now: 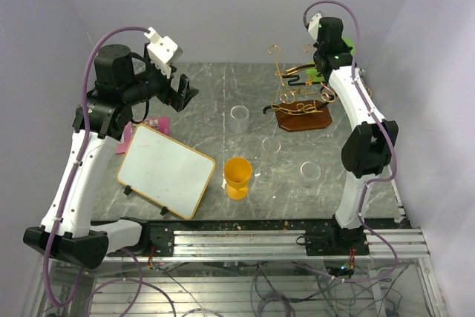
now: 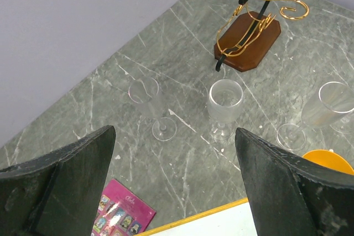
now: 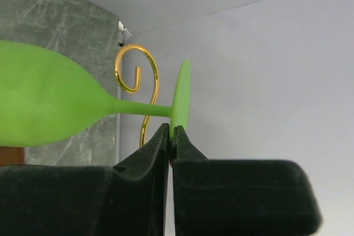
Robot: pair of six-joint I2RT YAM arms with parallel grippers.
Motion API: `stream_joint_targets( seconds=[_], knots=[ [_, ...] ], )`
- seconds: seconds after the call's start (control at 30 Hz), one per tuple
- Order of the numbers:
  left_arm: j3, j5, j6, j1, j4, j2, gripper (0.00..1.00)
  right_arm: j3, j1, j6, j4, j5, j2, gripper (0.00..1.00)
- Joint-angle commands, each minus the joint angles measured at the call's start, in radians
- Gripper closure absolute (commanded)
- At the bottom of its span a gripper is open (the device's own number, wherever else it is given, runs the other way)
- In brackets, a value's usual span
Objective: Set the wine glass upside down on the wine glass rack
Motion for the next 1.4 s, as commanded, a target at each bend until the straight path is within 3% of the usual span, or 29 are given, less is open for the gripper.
stream_joint_targets(
  seconds=[0.0, 0.63, 1.37],
  knots=[
    [-0.006, 0.025, 0.013, 0.004, 0.004, -0.022, 0.01, 0.038, -0.018, 0.028, -0.026, 0.026, -0.004, 1.0],
    [-0.002, 0.021, 0.013, 0.004, 0.005, -0.016, 0.01, 0.211, -0.062, 0.053, -0.076, 0.033, 0.132, 1.0],
    [0.001, 0.005, 0.024, 0.004, -0.003, -0.016, 0.0, 0.335, -0.066, -0.002, -0.002, 0.021, 0.244, 1.0]
  ],
)
